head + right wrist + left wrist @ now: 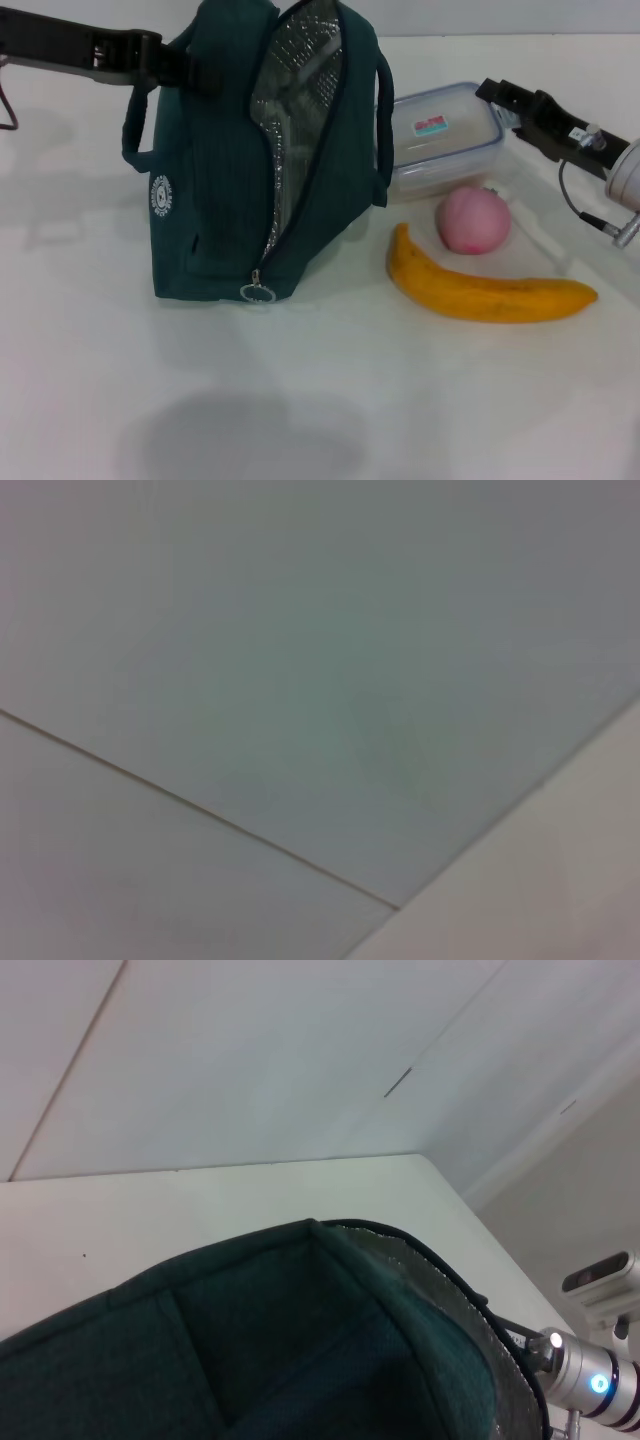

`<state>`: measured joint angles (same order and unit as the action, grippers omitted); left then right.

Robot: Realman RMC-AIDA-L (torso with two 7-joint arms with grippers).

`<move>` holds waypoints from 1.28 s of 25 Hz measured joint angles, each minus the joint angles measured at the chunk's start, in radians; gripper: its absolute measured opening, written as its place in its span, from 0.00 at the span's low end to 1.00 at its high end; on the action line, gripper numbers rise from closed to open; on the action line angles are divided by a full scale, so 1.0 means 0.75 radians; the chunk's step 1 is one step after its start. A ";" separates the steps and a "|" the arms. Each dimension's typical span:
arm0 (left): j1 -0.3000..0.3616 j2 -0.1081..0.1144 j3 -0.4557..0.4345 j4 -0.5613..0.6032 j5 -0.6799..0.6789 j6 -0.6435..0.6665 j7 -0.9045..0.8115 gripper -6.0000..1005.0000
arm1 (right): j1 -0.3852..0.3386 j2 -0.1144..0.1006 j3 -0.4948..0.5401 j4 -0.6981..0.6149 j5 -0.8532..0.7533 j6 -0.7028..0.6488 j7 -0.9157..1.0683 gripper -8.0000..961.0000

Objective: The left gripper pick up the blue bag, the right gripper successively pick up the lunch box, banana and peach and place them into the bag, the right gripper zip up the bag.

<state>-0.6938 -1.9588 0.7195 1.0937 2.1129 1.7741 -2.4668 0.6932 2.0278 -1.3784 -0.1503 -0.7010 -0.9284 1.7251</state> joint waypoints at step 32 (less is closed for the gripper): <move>0.035 0.005 -0.010 0.000 -0.002 0.003 0.018 0.04 | -0.175 -0.003 0.015 -0.017 0.270 -0.353 -0.167 0.10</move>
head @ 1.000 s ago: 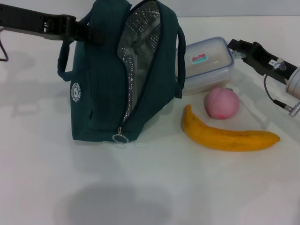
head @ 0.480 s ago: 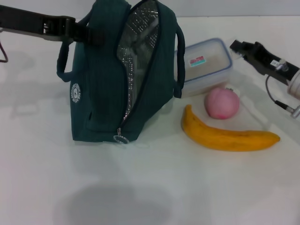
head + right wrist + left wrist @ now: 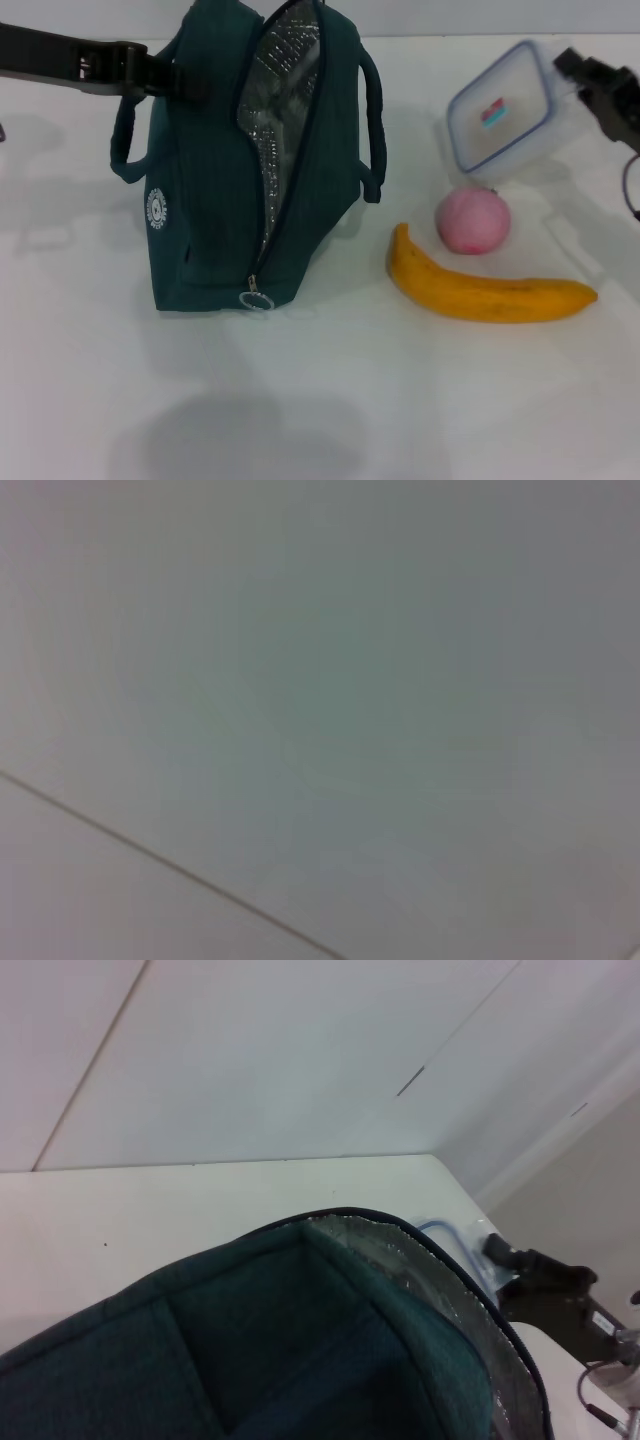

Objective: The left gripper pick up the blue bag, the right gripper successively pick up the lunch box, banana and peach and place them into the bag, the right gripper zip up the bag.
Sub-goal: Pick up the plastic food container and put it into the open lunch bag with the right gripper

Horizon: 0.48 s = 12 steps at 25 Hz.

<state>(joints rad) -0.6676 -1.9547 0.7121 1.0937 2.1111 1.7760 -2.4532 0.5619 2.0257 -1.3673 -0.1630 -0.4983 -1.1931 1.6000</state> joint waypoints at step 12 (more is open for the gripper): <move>-0.012 -0.001 0.005 -0.051 -0.007 0.018 -0.054 0.04 | -0.107 -0.018 0.003 0.007 0.255 -0.366 0.009 0.11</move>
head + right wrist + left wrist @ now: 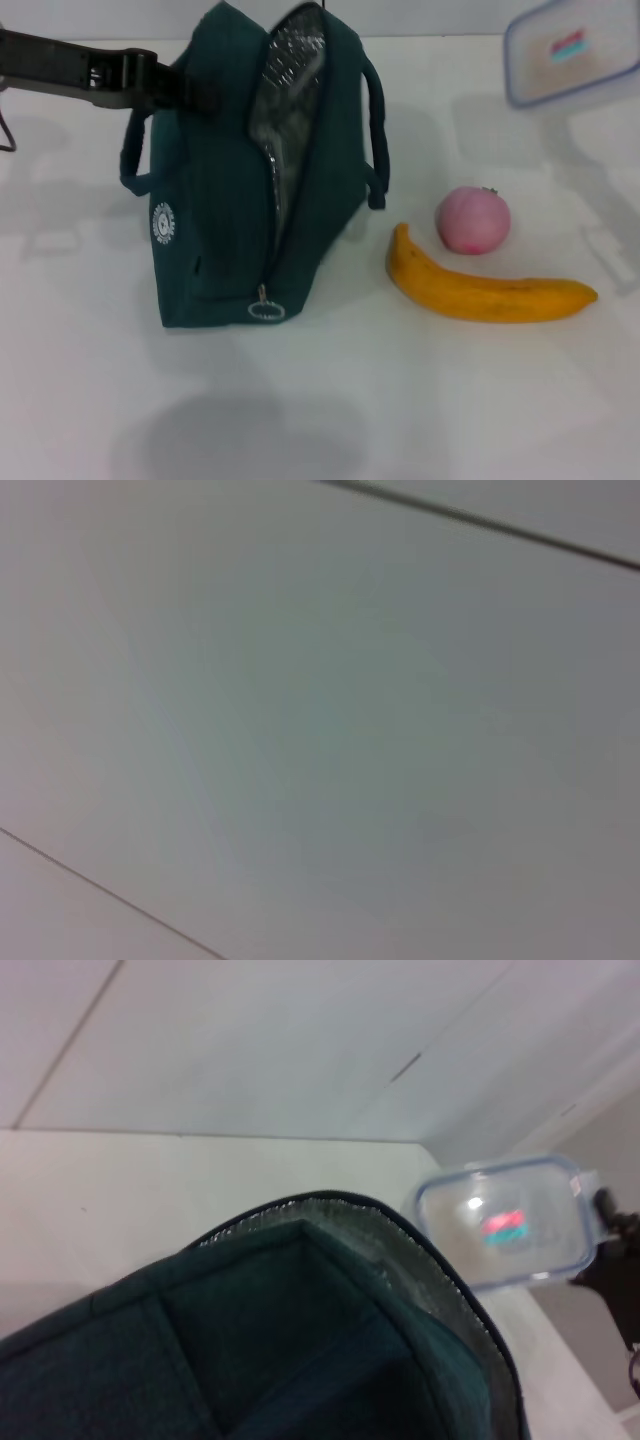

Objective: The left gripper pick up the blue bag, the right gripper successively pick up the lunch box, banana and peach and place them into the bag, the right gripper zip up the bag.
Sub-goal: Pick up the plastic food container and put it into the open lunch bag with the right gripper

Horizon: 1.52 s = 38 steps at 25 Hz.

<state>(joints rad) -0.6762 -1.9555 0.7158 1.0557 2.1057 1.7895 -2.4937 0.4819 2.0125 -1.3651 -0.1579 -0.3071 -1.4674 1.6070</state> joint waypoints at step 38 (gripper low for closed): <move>0.000 -0.031 -0.003 -0.070 -0.129 0.010 -0.003 0.04 | 0.196 0.020 -0.569 -0.102 0.086 -0.136 0.201 0.13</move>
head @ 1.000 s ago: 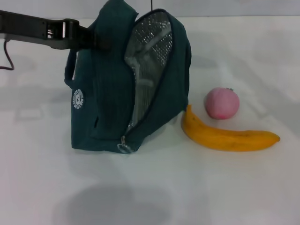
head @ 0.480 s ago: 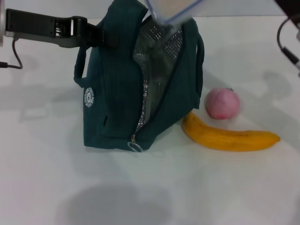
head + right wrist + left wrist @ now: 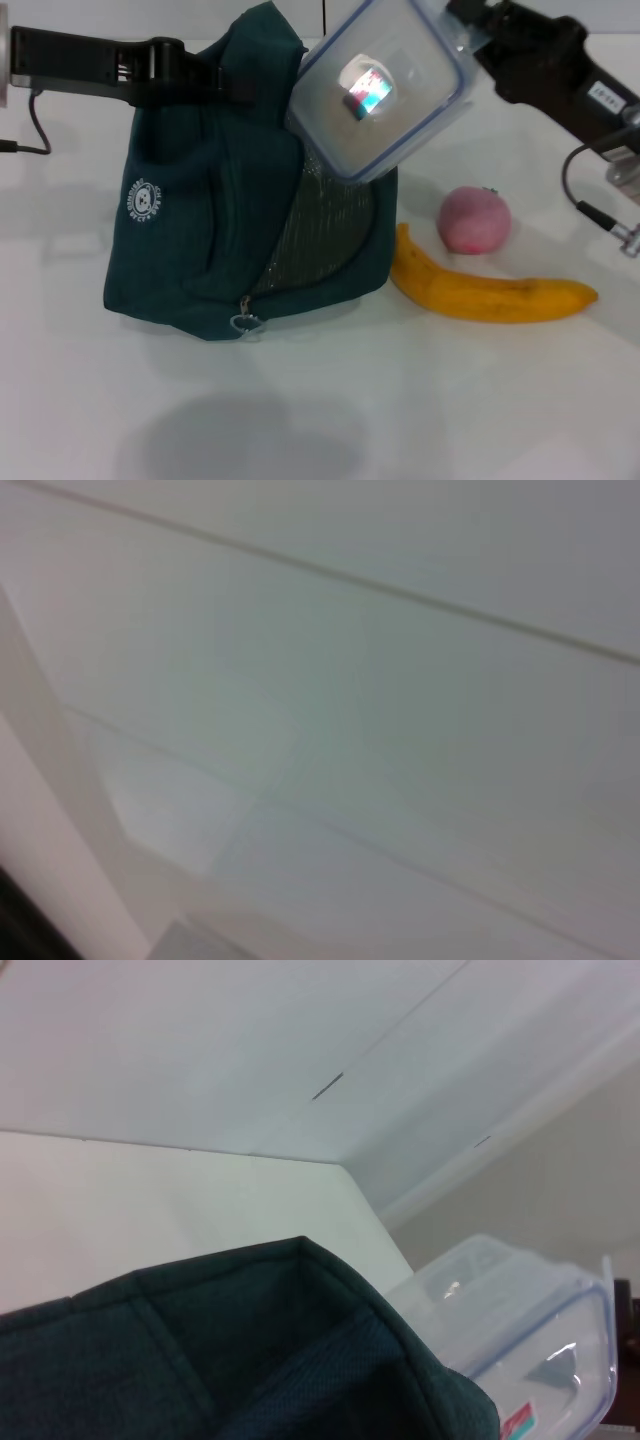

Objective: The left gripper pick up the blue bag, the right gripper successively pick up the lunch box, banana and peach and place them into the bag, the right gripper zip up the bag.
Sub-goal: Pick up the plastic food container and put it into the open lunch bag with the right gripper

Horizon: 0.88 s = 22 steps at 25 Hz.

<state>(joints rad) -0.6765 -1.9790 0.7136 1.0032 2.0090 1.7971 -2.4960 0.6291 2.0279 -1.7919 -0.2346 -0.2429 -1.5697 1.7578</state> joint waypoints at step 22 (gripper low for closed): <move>0.017 0.004 0.008 -0.087 -0.113 0.048 0.000 0.04 | 0.096 0.000 -0.221 -0.078 -0.009 0.280 -0.047 0.13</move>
<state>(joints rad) -0.6641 -1.9759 0.7197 0.9377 1.9246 1.8328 -2.4961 0.7013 2.0278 -1.9576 -0.2931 -0.2499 -1.3600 1.7227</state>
